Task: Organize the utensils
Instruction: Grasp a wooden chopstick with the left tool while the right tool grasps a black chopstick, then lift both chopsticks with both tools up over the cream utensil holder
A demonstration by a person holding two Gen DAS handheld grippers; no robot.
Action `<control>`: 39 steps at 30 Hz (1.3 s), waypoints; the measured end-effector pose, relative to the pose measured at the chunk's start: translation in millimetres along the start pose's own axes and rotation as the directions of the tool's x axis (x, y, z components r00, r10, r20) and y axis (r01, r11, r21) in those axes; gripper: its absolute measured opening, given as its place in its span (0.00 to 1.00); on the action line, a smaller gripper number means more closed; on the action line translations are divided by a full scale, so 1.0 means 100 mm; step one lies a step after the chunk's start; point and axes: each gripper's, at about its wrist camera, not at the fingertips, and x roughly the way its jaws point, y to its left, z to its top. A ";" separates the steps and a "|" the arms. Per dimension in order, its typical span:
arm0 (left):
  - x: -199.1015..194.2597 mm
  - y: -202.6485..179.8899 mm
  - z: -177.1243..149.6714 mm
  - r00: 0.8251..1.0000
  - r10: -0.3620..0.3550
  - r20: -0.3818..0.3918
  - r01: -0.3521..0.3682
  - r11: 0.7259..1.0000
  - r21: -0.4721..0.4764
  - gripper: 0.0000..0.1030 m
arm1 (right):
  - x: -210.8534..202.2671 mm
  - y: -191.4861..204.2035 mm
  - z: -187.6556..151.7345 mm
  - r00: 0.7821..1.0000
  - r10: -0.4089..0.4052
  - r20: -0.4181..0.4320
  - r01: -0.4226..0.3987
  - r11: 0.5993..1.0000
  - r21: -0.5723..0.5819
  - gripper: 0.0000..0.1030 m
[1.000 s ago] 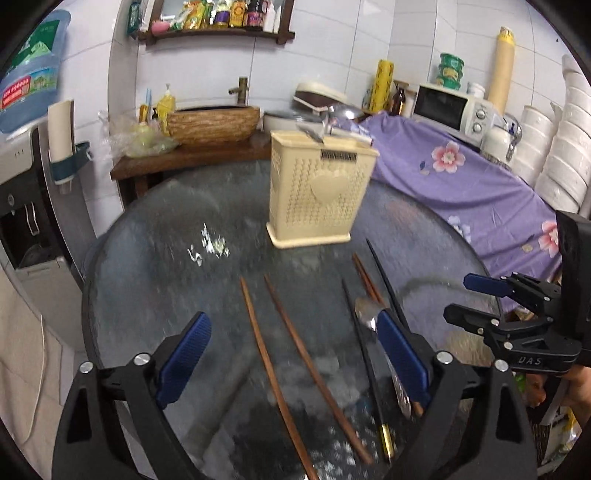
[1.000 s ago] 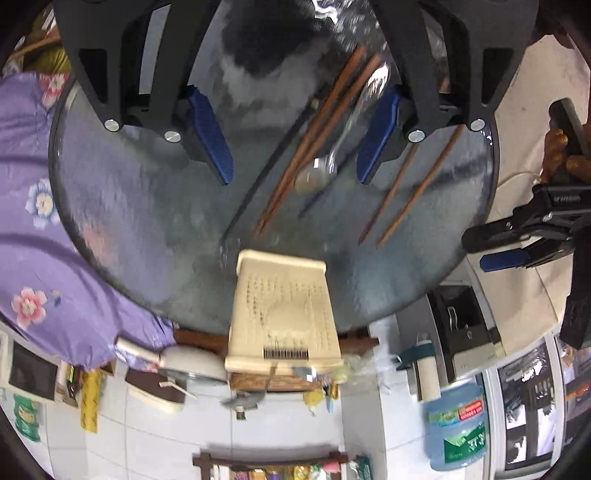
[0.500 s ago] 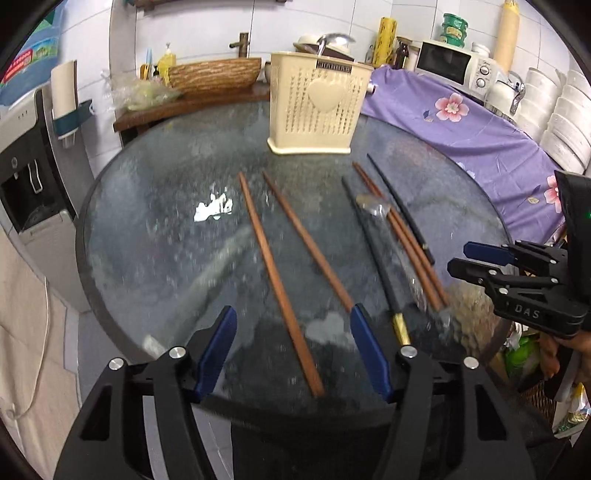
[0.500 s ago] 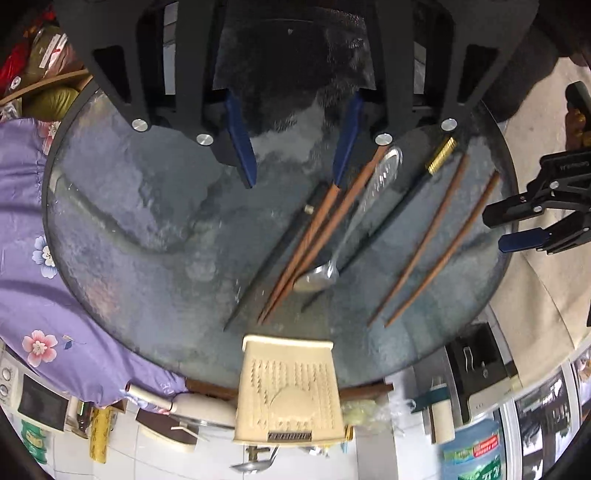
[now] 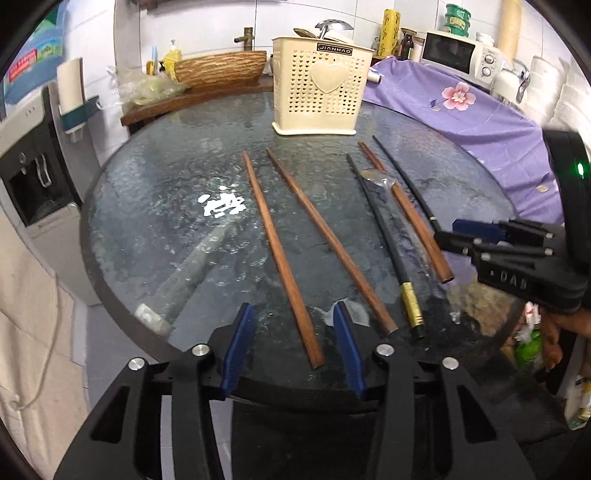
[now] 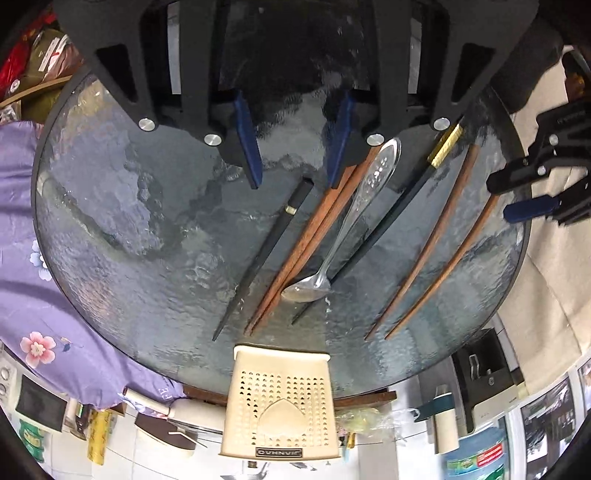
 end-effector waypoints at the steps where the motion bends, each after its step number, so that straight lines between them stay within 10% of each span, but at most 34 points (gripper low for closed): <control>1: 0.00 -0.02 -0.01 1.000 0.014 0.005 -0.014 1.000 0.006 0.42 | 0.01 0.00 0.01 1.000 -0.005 0.001 0.005 1.000 0.003 0.34; 10: 0.01 -0.15 -0.02 0.997 0.079 0.020 -0.079 0.997 0.001 0.37 | 0.07 0.04 0.10 0.997 -0.075 0.006 0.074 0.994 0.080 0.12; 19: -0.03 -0.06 -0.06 0.994 0.107 0.033 -0.106 0.994 -0.014 0.07 | -0.04 -0.17 -0.05 0.998 -0.060 0.035 0.054 0.988 0.145 0.08; 39: -0.69 0.08 0.39 0.961 0.056 0.272 -0.038 0.997 -0.070 0.06 | -0.86 -0.32 0.25 0.944 -0.097 0.314 0.073 0.994 0.087 0.08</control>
